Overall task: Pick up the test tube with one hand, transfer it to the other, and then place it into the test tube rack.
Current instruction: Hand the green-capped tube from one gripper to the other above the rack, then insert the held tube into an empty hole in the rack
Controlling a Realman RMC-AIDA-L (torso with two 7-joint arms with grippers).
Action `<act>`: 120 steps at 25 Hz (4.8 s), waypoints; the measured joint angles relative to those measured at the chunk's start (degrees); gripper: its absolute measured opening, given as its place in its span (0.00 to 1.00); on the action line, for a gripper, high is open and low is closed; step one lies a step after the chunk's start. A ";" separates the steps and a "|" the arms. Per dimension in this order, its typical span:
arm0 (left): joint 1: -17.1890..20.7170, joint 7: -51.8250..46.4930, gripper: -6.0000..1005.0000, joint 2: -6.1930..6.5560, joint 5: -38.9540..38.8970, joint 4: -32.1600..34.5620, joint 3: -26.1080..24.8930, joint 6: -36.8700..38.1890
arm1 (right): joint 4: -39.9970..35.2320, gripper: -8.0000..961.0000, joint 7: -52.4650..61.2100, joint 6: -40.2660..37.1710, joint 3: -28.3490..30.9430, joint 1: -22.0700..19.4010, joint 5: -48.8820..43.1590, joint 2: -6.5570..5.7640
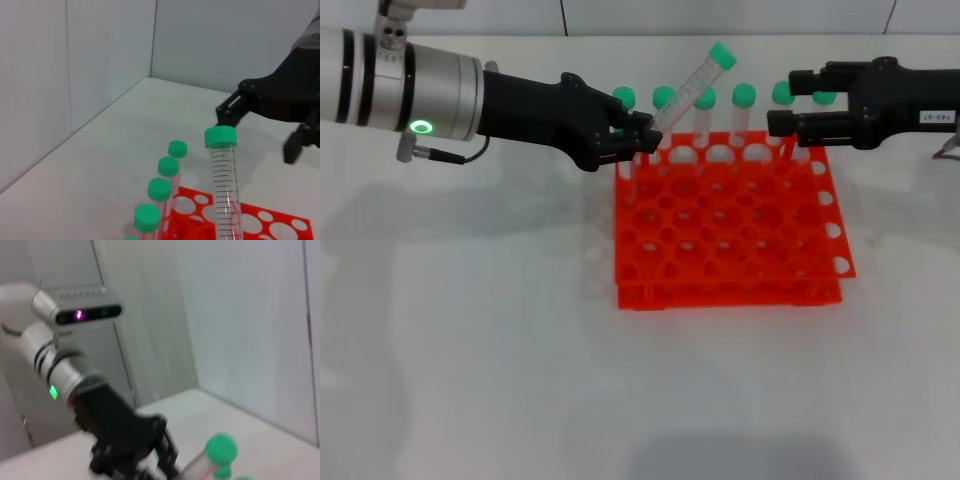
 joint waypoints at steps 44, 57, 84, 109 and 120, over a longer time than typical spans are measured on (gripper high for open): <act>-0.69 1.39 0.19 -2.30 -0.01 1.55 0.57 -1.46 | 41.77 0.73 -29.71 0.72 0.40 5.68 34.71 2.72; -0.70 1.28 0.19 -2.30 -0.08 1.57 0.57 -1.16 | 41.88 0.28 -29.80 0.65 0.00 6.08 34.49 2.73; 9.83 -32.56 0.56 -2.39 4.33 38.11 5.21 8.94 | 40.77 0.28 -29.57 -0.72 -1.60 4.52 34.21 2.68; 47.33 2.81 0.87 -5.69 -18.55 36.24 2.16 5.01 | 28.87 0.28 -27.20 4.25 -13.06 5.83 34.08 2.59; 45.49 9.70 0.87 -5.46 -18.44 28.34 -0.81 5.01 | 19.15 0.28 -21.46 12.81 -22.92 6.13 34.66 2.67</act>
